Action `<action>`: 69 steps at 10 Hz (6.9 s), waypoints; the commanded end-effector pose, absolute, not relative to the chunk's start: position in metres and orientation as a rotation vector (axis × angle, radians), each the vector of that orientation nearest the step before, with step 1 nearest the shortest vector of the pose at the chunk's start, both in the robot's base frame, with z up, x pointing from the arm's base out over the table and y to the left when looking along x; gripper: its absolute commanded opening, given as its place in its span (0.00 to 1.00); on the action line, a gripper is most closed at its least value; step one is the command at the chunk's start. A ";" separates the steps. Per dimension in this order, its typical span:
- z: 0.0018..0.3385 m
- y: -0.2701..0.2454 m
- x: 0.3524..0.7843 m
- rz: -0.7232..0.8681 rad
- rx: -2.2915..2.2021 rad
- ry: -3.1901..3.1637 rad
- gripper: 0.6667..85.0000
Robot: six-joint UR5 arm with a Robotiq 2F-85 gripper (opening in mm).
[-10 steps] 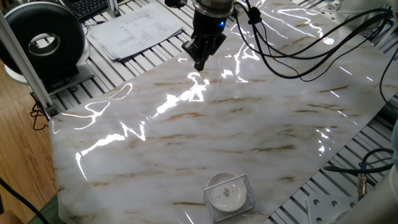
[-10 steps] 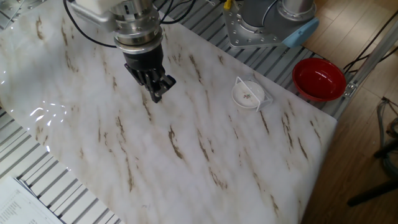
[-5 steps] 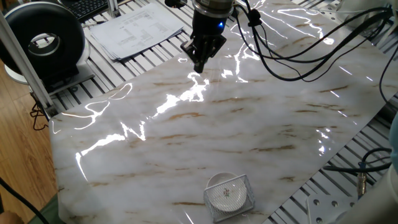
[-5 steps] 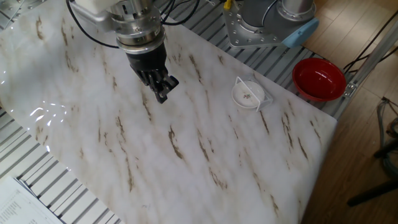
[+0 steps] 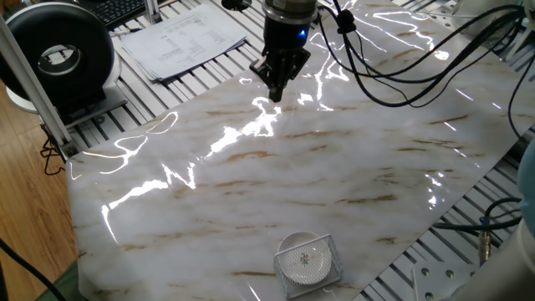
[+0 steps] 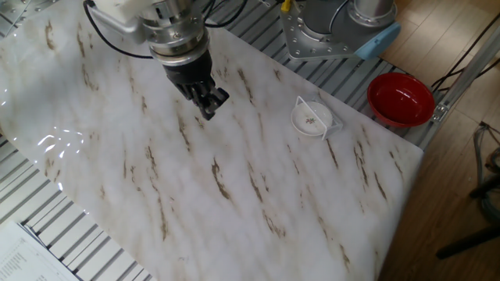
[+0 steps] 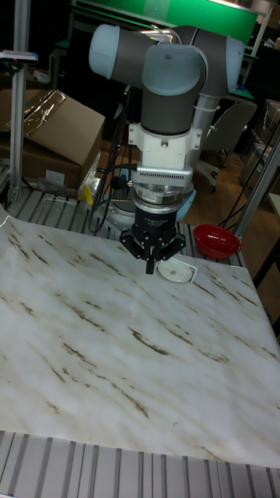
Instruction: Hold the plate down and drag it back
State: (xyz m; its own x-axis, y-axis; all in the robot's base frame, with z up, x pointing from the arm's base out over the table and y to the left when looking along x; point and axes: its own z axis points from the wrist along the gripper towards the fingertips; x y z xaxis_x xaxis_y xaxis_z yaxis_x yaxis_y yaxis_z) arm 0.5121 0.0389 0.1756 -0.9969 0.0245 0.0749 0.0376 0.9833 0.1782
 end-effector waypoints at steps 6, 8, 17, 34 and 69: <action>0.135 0.108 0.442 -0.413 -0.120 -3.028 0.01; 0.112 0.111 0.435 -0.380 -0.105 -3.068 0.01; 0.111 0.086 0.399 -0.217 -0.011 -2.954 0.01; 0.044 0.132 0.342 -0.254 0.116 -2.838 0.01; 0.015 0.147 0.328 -0.306 0.127 -2.801 0.01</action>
State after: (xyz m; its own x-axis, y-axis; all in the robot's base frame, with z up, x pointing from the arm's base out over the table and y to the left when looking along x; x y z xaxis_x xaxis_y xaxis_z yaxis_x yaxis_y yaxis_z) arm 0.3161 0.1451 0.0110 -0.9342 -0.1411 0.3278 -0.0649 0.9704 0.2326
